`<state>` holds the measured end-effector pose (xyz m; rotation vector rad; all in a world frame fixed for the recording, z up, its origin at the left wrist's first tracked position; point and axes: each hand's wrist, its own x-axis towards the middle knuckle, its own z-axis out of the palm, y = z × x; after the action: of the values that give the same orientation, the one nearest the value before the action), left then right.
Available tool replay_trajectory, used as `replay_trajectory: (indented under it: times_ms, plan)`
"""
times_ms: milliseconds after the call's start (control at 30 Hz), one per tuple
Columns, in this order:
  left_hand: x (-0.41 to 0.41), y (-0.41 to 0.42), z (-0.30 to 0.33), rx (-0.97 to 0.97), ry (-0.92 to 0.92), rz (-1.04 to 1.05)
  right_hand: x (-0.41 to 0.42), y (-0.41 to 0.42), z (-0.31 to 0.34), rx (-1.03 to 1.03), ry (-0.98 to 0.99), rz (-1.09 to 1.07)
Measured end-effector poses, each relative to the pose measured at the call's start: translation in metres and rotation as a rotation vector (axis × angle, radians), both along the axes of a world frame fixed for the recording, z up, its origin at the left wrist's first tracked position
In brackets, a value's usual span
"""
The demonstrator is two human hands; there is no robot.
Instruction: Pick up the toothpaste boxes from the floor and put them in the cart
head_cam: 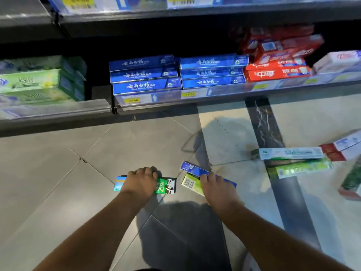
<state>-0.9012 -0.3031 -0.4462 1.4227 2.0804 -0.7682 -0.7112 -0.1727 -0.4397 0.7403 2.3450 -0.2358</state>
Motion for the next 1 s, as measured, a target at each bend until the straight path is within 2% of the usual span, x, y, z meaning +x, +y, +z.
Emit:
replay_trajectory:
  times_ms: [133, 300, 433, 600, 767, 867, 1000]
  plan:
    - [-0.008, 0.007, 0.024, 0.073, -0.056, 0.206, -0.003, 0.008, 0.027, -0.013, 0.019, -0.025]
    - [-0.022, 0.012, 0.143, 0.148, -0.137, 0.355, -0.013, 0.023, 0.145, -0.030, 0.145, -0.196]
    - [-0.027, 0.013, 0.291, 0.200, -0.134, 0.382, -0.014, 0.037, 0.291, -0.055, 0.211, -0.259]
    - [-0.028, 0.022, 0.514, 0.214, -0.128, 0.344, -0.005, 0.049, 0.506, -0.149, 0.323, -0.365]
    - [-0.014, 0.046, 0.733, 0.360, -0.106, 0.199, 0.018, 0.051, 0.713, -0.197, 0.577, -0.474]
    - [-0.001, 0.073, 0.831, 0.447, -0.124, 0.083, 0.036, 0.059, 0.801, -0.168, 0.671, -0.510]
    - [0.030, 0.116, 0.913, 0.540, -0.153, -0.037, 0.077, 0.072, 0.877, -0.090, 0.775, -0.637]
